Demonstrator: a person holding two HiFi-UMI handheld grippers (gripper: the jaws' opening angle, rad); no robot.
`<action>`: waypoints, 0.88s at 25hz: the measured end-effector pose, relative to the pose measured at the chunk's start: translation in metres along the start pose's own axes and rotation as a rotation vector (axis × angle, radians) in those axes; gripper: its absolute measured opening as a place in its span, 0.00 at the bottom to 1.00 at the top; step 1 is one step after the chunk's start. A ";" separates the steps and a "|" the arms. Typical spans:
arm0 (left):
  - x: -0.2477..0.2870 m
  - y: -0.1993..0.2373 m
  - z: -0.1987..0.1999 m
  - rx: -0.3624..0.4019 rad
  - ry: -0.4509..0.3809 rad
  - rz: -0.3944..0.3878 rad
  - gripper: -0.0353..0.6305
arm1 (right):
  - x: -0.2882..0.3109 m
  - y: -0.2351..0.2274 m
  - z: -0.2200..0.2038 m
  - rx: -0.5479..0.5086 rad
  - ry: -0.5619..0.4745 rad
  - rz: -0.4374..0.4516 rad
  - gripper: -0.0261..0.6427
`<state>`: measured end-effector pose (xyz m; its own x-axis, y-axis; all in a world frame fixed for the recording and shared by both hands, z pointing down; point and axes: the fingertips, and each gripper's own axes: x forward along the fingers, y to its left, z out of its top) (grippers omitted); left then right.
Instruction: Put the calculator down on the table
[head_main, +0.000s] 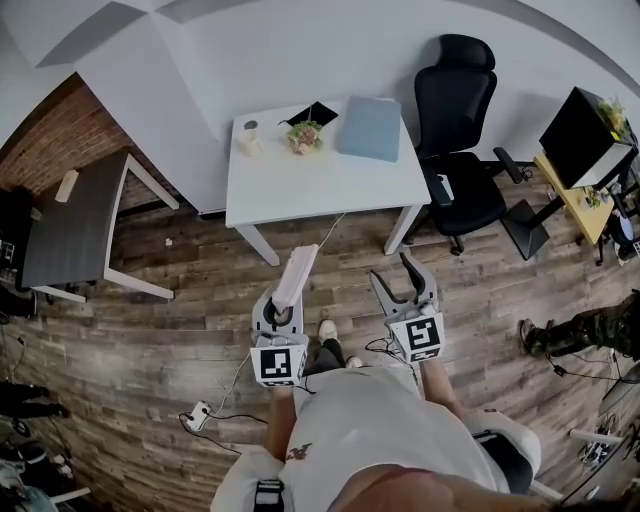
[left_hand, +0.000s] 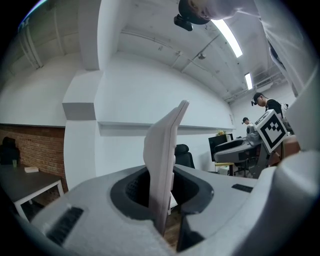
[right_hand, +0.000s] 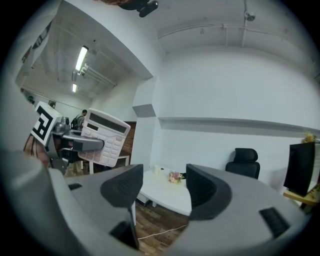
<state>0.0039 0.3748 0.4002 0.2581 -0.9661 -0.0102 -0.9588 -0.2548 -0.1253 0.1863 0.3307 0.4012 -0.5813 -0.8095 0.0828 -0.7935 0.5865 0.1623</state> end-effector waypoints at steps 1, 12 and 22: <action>0.004 0.005 -0.001 -0.002 0.002 0.001 0.18 | 0.006 0.000 0.000 0.000 0.003 -0.001 0.43; 0.055 0.054 -0.016 -0.029 0.014 -0.002 0.18 | 0.072 -0.010 -0.001 -0.003 0.049 -0.010 0.43; 0.095 0.086 -0.019 -0.048 0.020 -0.037 0.18 | 0.119 -0.017 0.002 -0.014 0.058 -0.043 0.43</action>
<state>-0.0562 0.2605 0.4069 0.2919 -0.9563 0.0132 -0.9532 -0.2921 -0.0778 0.1306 0.2241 0.4062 -0.5349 -0.8345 0.1326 -0.8149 0.5509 0.1802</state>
